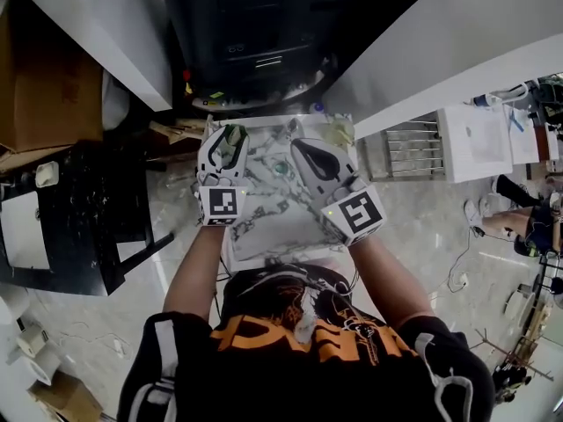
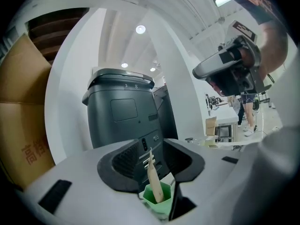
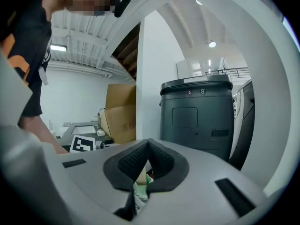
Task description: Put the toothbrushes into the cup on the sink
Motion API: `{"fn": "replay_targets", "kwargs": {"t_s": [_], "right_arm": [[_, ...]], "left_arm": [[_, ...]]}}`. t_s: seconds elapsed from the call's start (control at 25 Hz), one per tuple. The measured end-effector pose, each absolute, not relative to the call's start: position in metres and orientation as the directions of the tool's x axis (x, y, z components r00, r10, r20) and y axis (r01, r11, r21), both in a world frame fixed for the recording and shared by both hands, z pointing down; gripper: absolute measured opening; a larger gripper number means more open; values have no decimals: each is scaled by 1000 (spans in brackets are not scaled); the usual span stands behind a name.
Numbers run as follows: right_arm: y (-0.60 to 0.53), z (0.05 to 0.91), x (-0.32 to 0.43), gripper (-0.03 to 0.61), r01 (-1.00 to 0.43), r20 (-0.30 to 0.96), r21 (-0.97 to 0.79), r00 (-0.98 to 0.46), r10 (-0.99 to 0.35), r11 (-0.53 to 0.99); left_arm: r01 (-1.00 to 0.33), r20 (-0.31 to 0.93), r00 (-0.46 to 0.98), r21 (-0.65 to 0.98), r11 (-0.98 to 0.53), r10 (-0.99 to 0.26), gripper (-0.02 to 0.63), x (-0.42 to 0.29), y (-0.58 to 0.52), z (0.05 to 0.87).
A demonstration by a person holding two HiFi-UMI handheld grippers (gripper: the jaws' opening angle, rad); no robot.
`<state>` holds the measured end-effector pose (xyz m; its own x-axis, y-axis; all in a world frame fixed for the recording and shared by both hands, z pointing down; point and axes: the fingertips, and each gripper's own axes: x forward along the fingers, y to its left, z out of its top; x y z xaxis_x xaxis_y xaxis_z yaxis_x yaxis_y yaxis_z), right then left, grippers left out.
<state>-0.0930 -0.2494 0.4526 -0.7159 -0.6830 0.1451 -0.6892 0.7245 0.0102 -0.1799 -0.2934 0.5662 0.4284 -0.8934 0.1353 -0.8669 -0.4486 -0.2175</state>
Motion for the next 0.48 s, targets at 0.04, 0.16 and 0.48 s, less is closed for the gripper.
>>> {"fn": "replay_targets", "kwargs": {"t_s": [0.04,0.16,0.48], "right_arm": [[-248,452,-94,14,-687,143,12,-718,-681,726],[-241,447,-96,14,-680,128,13,-726,-676,733],[-216,426,-85,14,-672,78,15,-737,-671,740]], "left_arm": [[-866,131,430,-220,-449,-893,181,-180,-291,562],[-863,108,434,-235,-447,-894,183,-179,-283,546],[-830,14,501,-273,-486,-865,118,-172,-230,474]]}}
